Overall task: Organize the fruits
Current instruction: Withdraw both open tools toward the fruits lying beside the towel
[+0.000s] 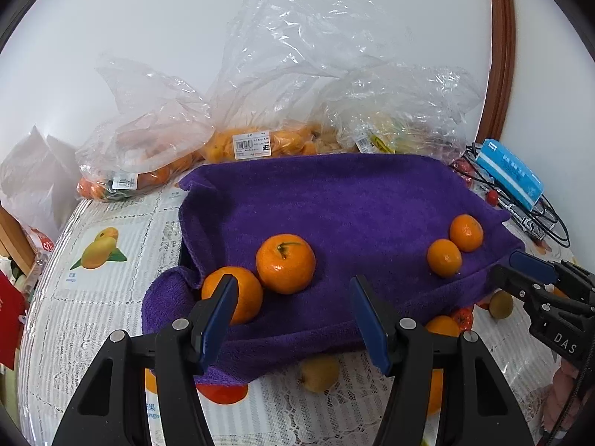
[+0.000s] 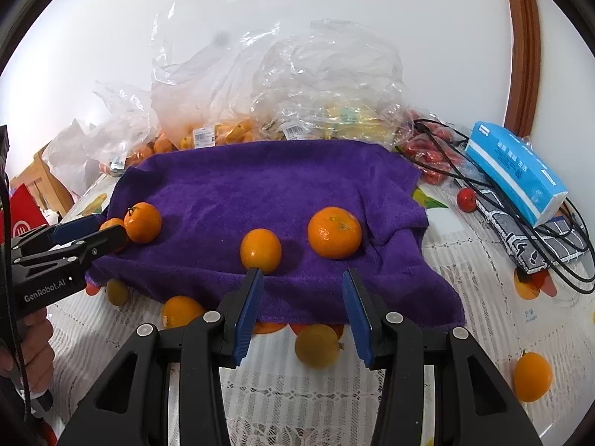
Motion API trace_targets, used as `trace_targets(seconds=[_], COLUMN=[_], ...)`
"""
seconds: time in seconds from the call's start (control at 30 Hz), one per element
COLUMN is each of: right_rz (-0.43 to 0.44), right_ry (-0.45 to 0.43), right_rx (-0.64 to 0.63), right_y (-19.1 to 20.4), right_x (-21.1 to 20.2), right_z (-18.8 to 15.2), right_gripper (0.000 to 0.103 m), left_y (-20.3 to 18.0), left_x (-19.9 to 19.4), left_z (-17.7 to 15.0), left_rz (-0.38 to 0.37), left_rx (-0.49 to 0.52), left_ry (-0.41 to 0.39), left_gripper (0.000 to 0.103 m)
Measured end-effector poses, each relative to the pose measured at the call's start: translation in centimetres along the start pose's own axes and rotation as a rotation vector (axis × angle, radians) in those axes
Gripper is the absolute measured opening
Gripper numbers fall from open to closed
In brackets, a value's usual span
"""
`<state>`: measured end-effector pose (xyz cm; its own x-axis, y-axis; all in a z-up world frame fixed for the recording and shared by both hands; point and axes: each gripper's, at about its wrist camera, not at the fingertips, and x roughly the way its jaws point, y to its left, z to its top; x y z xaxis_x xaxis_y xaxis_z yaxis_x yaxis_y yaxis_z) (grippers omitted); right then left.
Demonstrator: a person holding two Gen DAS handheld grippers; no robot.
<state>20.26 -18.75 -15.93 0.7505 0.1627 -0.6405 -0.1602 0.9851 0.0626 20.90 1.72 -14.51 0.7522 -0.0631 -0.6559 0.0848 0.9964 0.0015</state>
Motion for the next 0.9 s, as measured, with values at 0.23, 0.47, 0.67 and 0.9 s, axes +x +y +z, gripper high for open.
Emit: trace_targets(seconds=[0.23,0.47,0.67,0.9], right_rz=[-0.01,-0.007,0.002,-0.018], right_ry=[0.02,0.04,0.078,0.134], right_rx=[0.005,0.006,0.011,0.011], right_y=[-0.6,-0.8,-1.0,-1.0], right_x=[0.1,0.2,0.6,1.7], right_z=[-0.5,-0.8,-1.1,-1.7], right_gripper=[0.046,0.045,0.045,0.045], left_y=[0.0,-0.1,0.1,0.1], left_x=[-0.2,-0.3,-0.5,-0.8], left_z=[0.0,0.0,0.0,0.0], left_rz=[-0.013,-0.012,-0.017,-0.016], left_rx=[-0.006,-0.01,-0.019,-0.019], left_ry=[-0.007,-0.017,-0.023,-0.039], left_gripper=[0.06,0.06,0.06,0.06])
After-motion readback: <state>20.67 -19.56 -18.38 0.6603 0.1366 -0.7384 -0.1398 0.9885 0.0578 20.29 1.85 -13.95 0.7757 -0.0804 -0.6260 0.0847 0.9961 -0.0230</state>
